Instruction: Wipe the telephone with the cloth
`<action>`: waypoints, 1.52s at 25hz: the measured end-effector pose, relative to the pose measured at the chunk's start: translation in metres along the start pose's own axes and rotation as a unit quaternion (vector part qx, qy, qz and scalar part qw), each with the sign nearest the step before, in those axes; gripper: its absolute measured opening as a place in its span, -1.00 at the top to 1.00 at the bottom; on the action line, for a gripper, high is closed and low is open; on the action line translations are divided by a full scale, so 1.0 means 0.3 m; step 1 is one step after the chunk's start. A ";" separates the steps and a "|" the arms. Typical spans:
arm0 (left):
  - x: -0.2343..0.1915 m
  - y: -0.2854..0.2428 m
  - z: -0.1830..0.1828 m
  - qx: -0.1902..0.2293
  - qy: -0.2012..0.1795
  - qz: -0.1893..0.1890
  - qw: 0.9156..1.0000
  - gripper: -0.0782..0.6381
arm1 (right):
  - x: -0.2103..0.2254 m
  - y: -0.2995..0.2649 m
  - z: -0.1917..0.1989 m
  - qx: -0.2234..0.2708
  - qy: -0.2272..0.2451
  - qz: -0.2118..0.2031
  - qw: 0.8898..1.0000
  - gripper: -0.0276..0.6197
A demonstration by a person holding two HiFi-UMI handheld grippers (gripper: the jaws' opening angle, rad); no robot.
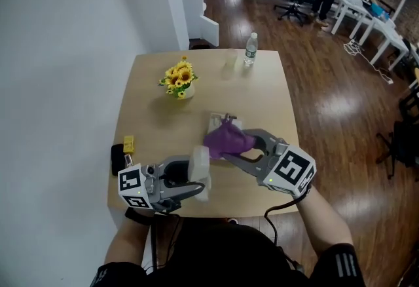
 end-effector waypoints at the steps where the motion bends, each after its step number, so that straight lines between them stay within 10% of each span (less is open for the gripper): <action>1: 0.003 -0.001 -0.010 0.019 0.011 0.012 1.000 0.17 | 0.024 0.005 -0.030 0.021 -0.023 0.008 0.999 0.47; 12: -0.005 -0.026 -0.025 0.089 0.056 0.049 0.993 0.17 | -0.074 -0.008 -0.046 0.066 -0.078 -0.032 0.994 0.48; 20: -0.023 0.012 -0.050 0.161 0.083 0.046 0.982 0.17 | -0.081 0.039 -0.005 0.023 -0.015 0.003 1.000 0.48; 26: -0.047 0.012 -0.054 0.175 0.095 0.038 0.979 0.17 | -0.026 0.078 -0.156 0.079 -0.003 0.065 0.995 0.48; 38: -0.066 0.036 -0.053 0.188 0.100 0.013 0.977 0.17 | -0.199 0.060 -0.083 0.006 0.099 -0.002 0.995 0.48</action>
Point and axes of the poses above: the fingertips, and each gripper's own axes: y backward along the fingers, x to its right, z out of its underside, the point moved 2 cm from there along y, backward along the fingers, and after that the axes turned 11 degrees about z, right-handed, at the moved point
